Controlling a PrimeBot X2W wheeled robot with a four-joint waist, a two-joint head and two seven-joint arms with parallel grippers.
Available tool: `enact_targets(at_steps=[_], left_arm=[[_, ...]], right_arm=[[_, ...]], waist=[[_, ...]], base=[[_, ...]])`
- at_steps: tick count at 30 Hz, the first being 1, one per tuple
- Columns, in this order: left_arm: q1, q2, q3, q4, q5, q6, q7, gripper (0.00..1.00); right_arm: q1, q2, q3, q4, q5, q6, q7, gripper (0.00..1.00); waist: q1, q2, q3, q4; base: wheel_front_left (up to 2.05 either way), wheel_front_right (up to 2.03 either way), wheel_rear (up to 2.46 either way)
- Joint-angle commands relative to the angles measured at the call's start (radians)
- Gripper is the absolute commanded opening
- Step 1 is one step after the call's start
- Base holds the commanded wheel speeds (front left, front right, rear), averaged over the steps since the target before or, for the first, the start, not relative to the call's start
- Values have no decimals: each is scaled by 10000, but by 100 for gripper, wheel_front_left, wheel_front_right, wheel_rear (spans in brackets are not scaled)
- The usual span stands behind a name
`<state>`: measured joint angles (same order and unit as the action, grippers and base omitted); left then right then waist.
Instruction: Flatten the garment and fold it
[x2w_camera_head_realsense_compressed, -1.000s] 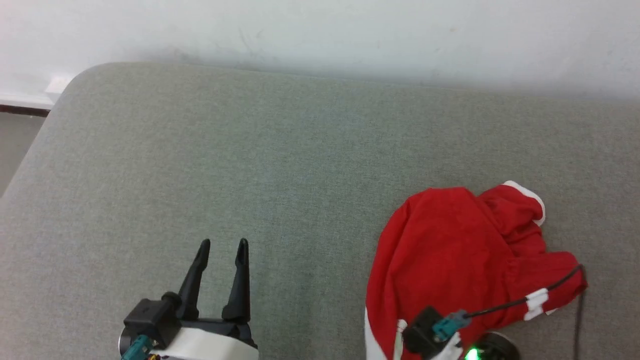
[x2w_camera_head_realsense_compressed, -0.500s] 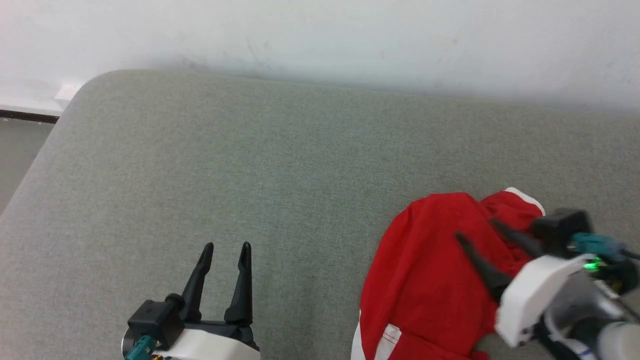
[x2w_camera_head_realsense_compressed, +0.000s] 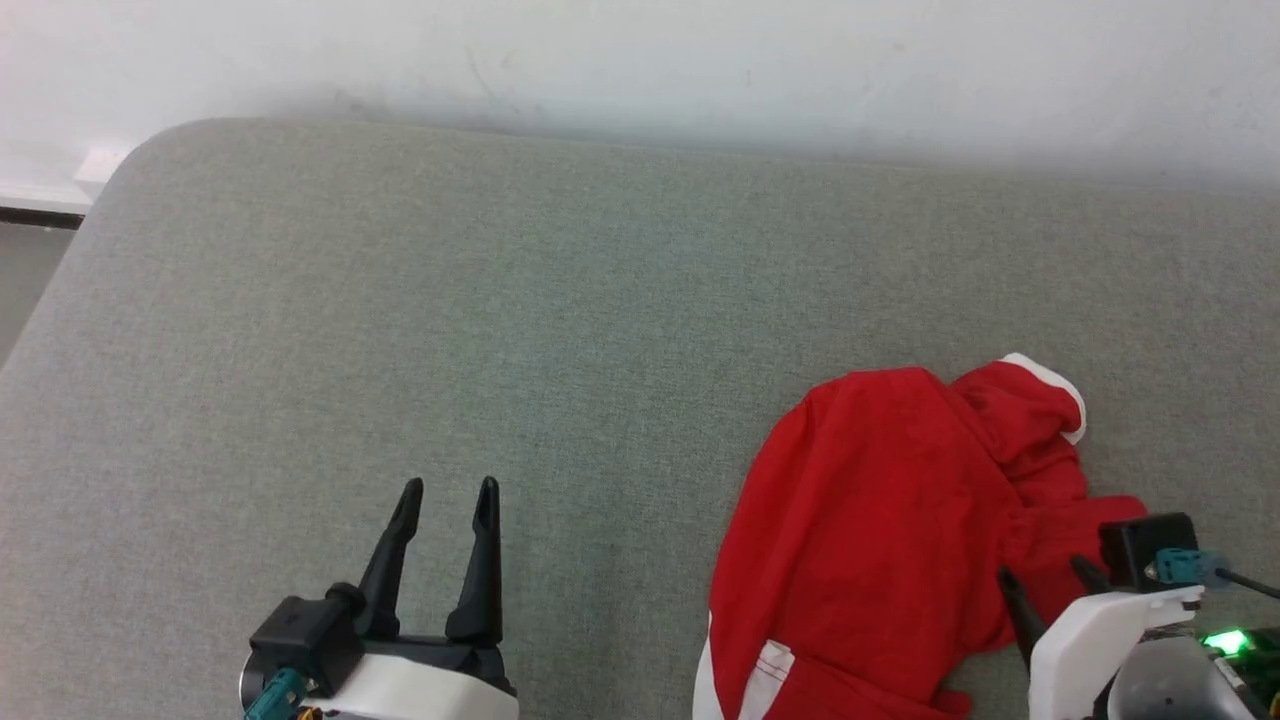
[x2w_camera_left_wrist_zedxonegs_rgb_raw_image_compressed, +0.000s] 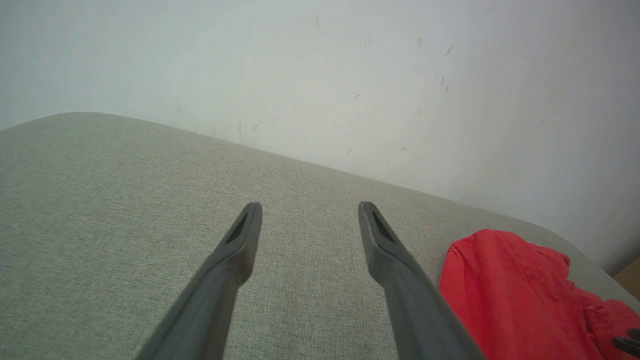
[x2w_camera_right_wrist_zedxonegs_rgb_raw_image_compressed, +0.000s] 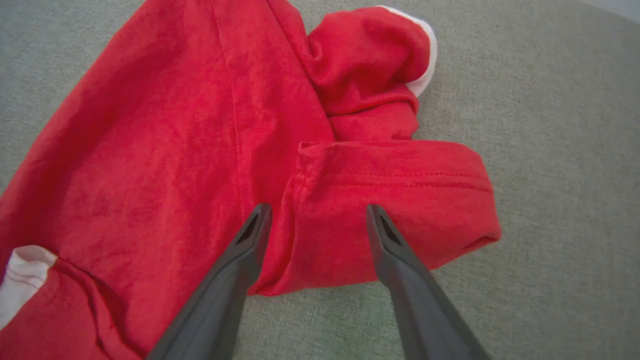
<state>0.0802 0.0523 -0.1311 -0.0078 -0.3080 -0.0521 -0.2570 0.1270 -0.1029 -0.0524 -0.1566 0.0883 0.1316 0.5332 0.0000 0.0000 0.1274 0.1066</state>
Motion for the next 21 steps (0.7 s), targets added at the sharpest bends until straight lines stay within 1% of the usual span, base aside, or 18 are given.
enact_targets(at_steps=[1, 2, 3, 4, 5, 6, 13, 19, 21], left_arm=[[-123, -5, 28, 0, 33, -24, -47, 100], [-151, -5, 19, 7, 44, -26, -47, 100], [-177, -6, 13, 6, 51, -26, -47, 100], [-197, -6, 8, 4, 53, -25, -47, 100], [-206, -6, 9, 4, 49, -25, -47, 100], [-206, -6, 10, 8, 46, -26, -47, 100], [-94, -11, 73, -16, -46, 32, -47, 100], [-125, -16, 32, -18, -130, 41, -47, 100], [-163, -17, 44, -39, -152, 67, -47, 100]], right_arm=[[-258, 104, -9, 423, -336, -9, -176, 100], [-372, 147, -78, 613, -466, -9, -290, 100], [-499, 197, -210, 829, -575, -9, -438, 62], [-596, 216, -237, 1027, -730, -9, -528, 38], [-686, 245, -282, 1149, -827, -9, -620, 23], [-779, 287, -366, 1230, -856, -9, -729, 0], [-1154, 378, -541, 1192, -919, -9, -1244, 0], [-1197, 394, -1208, 343, -875, -9, -1522, 0], [-1058, 398, -1214, 35, -881, -9, -1487, 0]], waist=[[0, 0, 41, -20], [0, 0, 49, -15], [0, 0, 58, -11], [0, 0, 62, -2], [0, 0, 66, 1], [0, 0, 72, 0], [0, 0, 93, -152], [0, 0, 105, -400], [0, 0, 101, -478]], base=[[0, 0, 0], [0, 0, 0], [0, 0, 0], [0, 0, 0], [0, 0, 0], [0, 0, 0], [0, 0, 0], [0, 0, 0], [0, 0, 0]])
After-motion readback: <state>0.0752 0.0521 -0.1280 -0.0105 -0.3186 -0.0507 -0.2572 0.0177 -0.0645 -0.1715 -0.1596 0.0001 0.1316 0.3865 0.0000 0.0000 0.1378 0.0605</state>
